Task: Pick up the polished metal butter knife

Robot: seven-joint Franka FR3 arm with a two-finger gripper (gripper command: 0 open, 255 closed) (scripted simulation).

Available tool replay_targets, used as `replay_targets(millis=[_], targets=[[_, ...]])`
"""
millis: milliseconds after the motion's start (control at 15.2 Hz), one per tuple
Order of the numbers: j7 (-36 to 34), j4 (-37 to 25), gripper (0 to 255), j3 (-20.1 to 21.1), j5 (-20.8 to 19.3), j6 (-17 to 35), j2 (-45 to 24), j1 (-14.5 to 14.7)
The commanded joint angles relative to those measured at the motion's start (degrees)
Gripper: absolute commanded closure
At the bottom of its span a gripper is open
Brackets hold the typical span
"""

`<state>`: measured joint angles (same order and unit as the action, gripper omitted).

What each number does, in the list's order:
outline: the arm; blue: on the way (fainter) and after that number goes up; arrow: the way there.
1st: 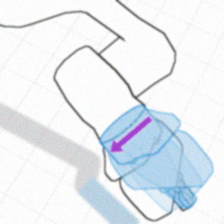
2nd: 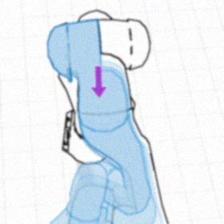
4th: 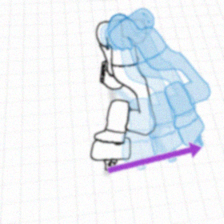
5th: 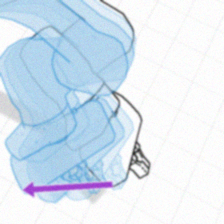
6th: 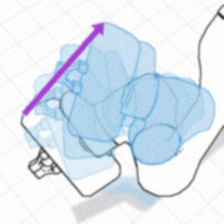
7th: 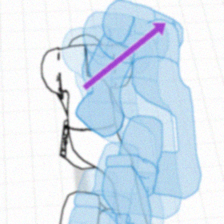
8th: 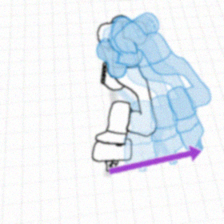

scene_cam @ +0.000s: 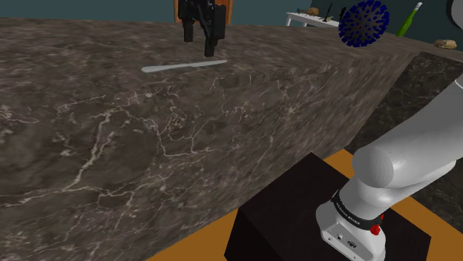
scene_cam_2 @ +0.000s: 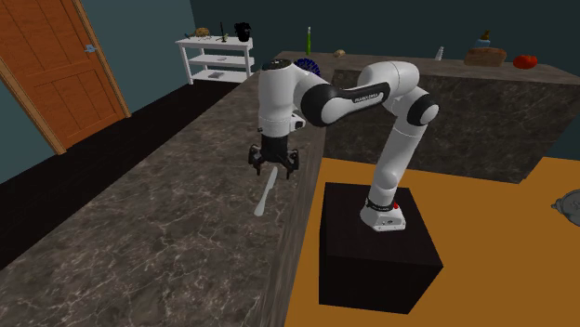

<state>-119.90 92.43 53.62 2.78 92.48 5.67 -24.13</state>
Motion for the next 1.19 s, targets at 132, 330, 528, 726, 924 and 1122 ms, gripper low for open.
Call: replay_targets(millis=[132, 330, 528, 726, 924, 1122], targets=[[-5.3, -1.2, 0, 1.6, -3.2, 1.2, -3.2, 0.2], [-4.8, 1.9, 0, 1.3, -2.3, 3.7, -2.2, 0.0], [-4.4, 4.3, 0, 1.1, -1.7, 5.8, -1.5, 0.0], [-4.4, 4.2, 255, 1.1, -1.7, 5.7, -1.5, 0.0], [-4.4, 4.3, 255, 1.1, -1.7, 5.7, -1.5, 0.0], [-4.4, 4.4, 255, 1.0, -1.6, 5.7, -1.4, 0.0]])
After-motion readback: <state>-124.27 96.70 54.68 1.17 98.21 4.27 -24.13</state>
